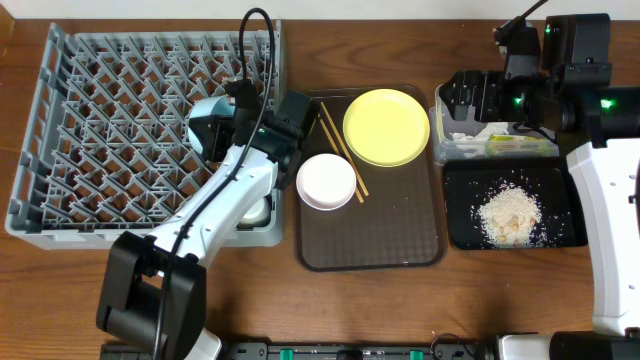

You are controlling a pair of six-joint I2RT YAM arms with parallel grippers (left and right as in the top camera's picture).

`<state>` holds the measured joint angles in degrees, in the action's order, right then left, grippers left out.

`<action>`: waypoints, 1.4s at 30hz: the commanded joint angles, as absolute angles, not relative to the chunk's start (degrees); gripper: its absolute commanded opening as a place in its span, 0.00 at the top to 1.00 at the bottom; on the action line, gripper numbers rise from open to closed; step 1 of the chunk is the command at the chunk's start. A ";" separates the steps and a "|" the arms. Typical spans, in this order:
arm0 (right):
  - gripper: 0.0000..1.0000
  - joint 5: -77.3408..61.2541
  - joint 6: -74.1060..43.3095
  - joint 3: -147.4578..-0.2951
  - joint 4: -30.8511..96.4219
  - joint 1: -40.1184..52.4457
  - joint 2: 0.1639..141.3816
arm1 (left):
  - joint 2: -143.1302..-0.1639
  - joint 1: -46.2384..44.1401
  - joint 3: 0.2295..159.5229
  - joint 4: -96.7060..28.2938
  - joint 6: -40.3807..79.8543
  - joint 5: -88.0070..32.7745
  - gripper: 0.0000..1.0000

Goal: Sort waste into correct bins and load items into the dishwasher
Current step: 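Carry the light-blue bowl to the rack and set it upright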

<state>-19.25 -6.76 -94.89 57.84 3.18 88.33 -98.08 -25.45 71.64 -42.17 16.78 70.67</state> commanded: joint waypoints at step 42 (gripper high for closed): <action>0.01 -18.85 -6.59 -95.44 57.91 3.05 88.51 | -103.72 -27.68 71.42 -47.51 24.47 81.56 0.93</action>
